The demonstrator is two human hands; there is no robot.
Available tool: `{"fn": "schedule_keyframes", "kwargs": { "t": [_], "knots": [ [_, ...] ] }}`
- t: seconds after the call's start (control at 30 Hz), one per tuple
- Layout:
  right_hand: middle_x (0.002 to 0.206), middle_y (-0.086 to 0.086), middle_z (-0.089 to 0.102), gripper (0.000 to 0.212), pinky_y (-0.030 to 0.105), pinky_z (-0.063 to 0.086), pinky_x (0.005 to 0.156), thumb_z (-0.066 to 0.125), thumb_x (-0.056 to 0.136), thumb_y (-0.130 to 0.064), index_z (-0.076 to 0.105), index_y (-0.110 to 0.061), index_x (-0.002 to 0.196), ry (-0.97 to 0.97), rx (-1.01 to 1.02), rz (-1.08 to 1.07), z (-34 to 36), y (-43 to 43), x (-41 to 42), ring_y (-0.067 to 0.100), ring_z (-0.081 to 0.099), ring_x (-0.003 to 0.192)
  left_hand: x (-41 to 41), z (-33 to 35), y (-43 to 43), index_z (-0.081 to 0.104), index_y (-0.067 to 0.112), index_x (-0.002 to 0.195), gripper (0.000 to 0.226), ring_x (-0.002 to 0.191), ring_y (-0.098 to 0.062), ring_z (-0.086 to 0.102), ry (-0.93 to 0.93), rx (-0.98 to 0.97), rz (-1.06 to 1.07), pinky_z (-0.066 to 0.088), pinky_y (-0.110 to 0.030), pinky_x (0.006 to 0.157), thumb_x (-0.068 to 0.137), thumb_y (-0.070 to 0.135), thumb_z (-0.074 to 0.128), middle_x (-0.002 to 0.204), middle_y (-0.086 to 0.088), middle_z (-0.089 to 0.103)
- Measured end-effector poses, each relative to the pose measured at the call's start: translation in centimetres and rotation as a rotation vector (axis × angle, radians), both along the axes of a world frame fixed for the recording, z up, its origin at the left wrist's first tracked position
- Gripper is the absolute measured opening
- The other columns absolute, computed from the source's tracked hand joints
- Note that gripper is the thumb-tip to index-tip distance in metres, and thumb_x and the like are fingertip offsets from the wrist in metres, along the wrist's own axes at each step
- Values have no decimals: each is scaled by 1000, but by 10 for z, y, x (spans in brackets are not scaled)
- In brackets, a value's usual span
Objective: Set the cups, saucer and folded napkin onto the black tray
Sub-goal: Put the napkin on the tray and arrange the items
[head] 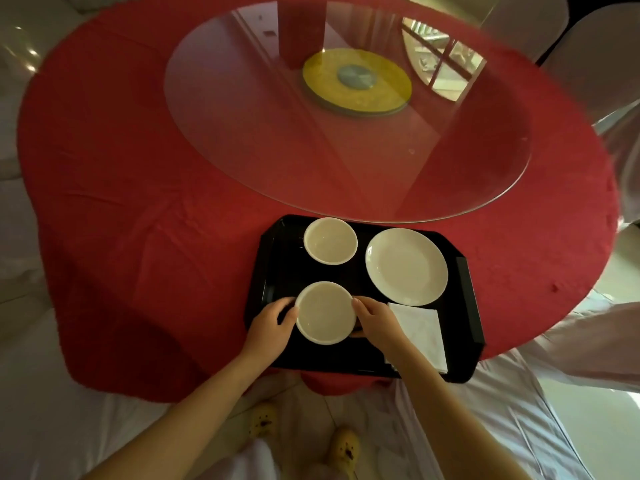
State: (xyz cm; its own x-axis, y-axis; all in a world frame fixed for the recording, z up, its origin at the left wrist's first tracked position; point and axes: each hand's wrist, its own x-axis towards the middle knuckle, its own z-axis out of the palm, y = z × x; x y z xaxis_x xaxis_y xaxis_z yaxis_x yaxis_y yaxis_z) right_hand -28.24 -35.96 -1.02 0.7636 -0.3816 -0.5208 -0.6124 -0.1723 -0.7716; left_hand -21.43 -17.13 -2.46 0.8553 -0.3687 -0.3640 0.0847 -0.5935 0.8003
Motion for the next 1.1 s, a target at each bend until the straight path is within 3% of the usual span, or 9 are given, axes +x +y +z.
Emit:
{"fn": "schedule_keyframes", "kwargs": {
  "t": [0.23, 0.57, 0.73, 0.87, 0.97, 1.03, 1.1],
  "knots": [
    [98, 4, 61, 32, 22, 58, 58, 41, 97, -23, 58, -10, 120, -33, 4, 16, -6, -4, -4, 9, 62, 78, -3, 2, -2, 49, 18, 130, 39, 124, -18, 47, 25, -1, 26, 36, -25, 93, 94, 34, 45, 135, -5, 51],
    [100, 2, 61, 32, 23, 58, 60, 43, 96, -26, 58, -11, 121, -40, 21, 6, -10, -3, -7, 9, 62, 80, -10, 3, 1, 49, 19, 130, 40, 124, -18, 46, 31, 3, 35, 38, -30, 97, 94, 35, 46, 134, -4, 52],
    [90, -4, 61, 32, 22, 58, 58, 42, 96, -27, 58, -12, 119, -40, 57, -10, -10, -3, -9, 9, 63, 79, -7, 8, 2, 47, 20, 132, 41, 127, -19, 45, 16, 12, 10, 38, -31, 100, 93, 35, 46, 137, -3, 50],
    [89, 1, 66, 29, 41, 56, 77, 42, 96, -26, 62, -11, 110, -122, -128, -75, 3, -16, -11, 22, 65, 86, 3, 25, 0, 47, 22, 132, 39, 125, -16, 47, -111, 12, 43, 36, -25, 96, 94, 33, 45, 137, -1, 52],
    [107, 8, 68, 30, 33, 46, 87, 43, 96, -20, 61, -8, 116, -176, -439, -73, 11, -42, -16, 26, 59, 106, 6, 39, -8, 48, 19, 131, 37, 126, -14, 47, -138, -13, 7, 36, -24, 100, 95, 27, 44, 136, -1, 53],
    [121, 11, 63, 33, 40, 44, 96, 41, 96, -19, 58, -7, 121, -125, -584, -56, 10, -58, -24, 29, 52, 117, 1, 48, -16, 48, 16, 131, 37, 127, -14, 46, -188, 17, -26, 34, -23, 101, 95, 23, 45, 137, -2, 52],
    [124, 13, 60, 33, 44, 45, 94, 40, 96, -18, 57, -5, 121, -50, -655, -116, 6, -67, -35, 30, 46, 118, -10, 58, -25, 50, 13, 130, 36, 127, -14, 45, -338, 50, -55, 32, -20, 100, 94, 17, 46, 135, -3, 53]
  ]
}}
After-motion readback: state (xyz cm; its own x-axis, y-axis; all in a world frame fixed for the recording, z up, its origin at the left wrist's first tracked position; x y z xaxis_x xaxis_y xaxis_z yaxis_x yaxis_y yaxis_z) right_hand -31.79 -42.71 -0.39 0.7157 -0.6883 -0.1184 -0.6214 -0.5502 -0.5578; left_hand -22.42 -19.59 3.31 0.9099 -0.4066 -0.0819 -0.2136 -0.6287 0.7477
